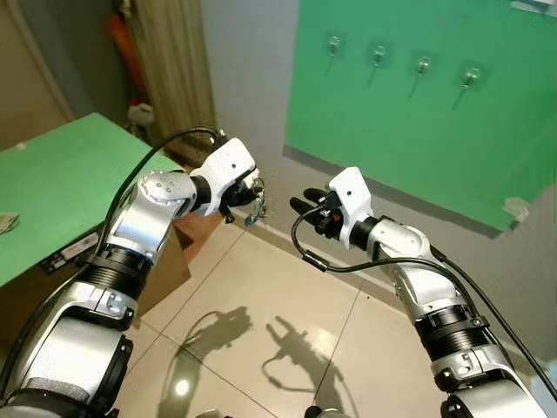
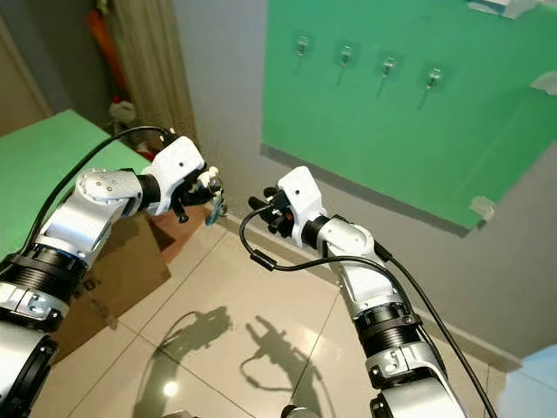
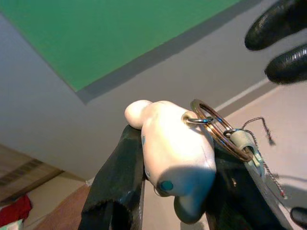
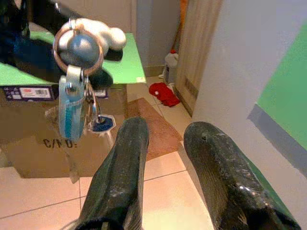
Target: Hang keys on a hook
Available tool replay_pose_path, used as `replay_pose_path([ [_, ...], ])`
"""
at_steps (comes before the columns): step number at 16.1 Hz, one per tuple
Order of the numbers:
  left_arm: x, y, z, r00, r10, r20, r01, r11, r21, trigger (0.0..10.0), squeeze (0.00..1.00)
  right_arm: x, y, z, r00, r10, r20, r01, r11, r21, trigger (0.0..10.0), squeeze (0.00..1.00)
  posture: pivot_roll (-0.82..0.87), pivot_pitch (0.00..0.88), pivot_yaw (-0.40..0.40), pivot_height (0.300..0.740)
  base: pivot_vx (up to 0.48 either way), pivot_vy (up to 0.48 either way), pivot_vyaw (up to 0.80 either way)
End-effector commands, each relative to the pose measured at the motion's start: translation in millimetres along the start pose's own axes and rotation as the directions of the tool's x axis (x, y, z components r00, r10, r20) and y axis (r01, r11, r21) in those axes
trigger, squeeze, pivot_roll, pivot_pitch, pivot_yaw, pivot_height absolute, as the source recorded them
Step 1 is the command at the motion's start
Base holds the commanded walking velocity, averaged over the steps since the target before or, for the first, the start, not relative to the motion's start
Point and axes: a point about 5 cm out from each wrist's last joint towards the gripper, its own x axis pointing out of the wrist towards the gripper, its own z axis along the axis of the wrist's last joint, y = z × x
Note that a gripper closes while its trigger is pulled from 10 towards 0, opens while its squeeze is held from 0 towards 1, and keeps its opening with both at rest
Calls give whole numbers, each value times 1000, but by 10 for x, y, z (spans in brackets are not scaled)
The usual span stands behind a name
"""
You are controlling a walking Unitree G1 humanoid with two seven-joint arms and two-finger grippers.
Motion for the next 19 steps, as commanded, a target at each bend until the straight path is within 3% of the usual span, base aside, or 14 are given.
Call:
replay_pose_path([
  [1, 4, 30, 52, 1000, -15, -2, 15, 999, 36, 0, 0, -4, 28, 46, 1000, 4, 14, -4, 1000, -11, 10000, 0, 0, 38, 34, 740, 0, 0, -731],
  [6, 38, 26, 61, 999, -51, -16, 52, 996, 71, 0, 0, -21, 33, 38, 1000, -14, 11, 15, 1000, -20, 10000, 0, -5, 34, 38, 740, 0, 0, -729],
  [9, 46, 21, 60, 998, -61, -33, 64, 993, 98, 0, 0, -12, 45, 55, 1000, -14, 0, 14, 996, -93, 10000, 0, -4, 35, 36, 740, 0, 0, -725],
  [12, 53, 28, 59, 997, -68, -42, 73, 991, 108, 0, 0, 19, 73, 114, 1000, -3, -2, 2, 984, -176, 10000, 0, -3, 49, 41, 740, 0, 0, 0],
  [19, 78, 41, 82, 996, -67, -57, 74, 988, 134, 0, 0, 51, 175, 245, 998, 62, 14, -58, 978, -200, 10000, 0, -9, 59, 38, 740, 0, 0, 0],
])
